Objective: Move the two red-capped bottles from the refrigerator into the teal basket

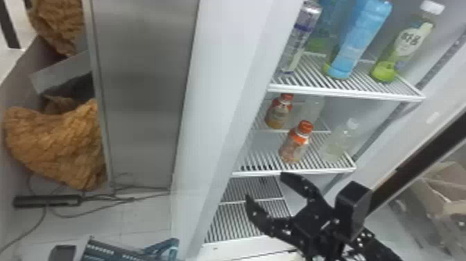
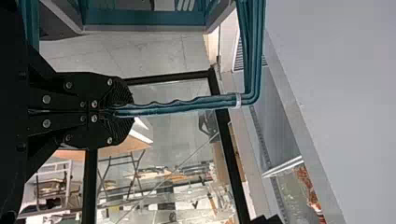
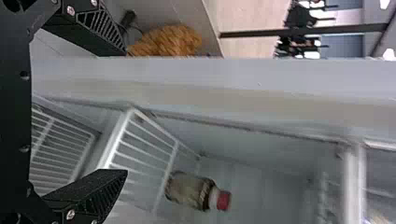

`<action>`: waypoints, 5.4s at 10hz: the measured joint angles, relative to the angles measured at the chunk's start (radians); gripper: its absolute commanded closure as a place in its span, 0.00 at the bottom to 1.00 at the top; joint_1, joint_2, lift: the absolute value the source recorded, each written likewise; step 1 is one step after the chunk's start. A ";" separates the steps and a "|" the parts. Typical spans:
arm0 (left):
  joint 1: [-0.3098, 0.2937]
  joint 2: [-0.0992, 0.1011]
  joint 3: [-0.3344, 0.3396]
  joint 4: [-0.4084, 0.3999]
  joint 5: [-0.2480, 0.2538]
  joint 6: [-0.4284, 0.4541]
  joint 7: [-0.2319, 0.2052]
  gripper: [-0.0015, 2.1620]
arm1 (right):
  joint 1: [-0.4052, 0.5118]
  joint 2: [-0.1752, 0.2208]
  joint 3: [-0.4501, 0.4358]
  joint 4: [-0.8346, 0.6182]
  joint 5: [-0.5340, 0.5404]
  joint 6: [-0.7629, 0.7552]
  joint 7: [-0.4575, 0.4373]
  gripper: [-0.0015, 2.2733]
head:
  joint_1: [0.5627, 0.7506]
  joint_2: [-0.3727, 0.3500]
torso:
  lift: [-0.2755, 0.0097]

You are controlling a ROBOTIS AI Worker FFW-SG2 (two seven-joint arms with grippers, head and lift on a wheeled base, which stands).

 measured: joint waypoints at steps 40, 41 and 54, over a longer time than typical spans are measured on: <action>-0.043 0.004 -0.071 0.075 0.044 -0.055 -0.008 0.54 | -0.989 0.004 0.312 1.196 -0.068 -0.385 -0.396 0.32 | 0.70 0.03 | 0.18; -0.043 0.004 -0.070 0.076 0.044 -0.057 -0.008 0.54 | -0.989 0.004 0.313 1.191 -0.074 -0.369 -0.410 0.33 | 0.70 0.03 | 0.18; -0.036 0.006 -0.063 0.078 0.047 -0.057 -0.011 0.54 | -0.702 0.004 0.216 0.773 -0.069 -0.286 -0.466 0.40 | 0.70 0.03 | 0.18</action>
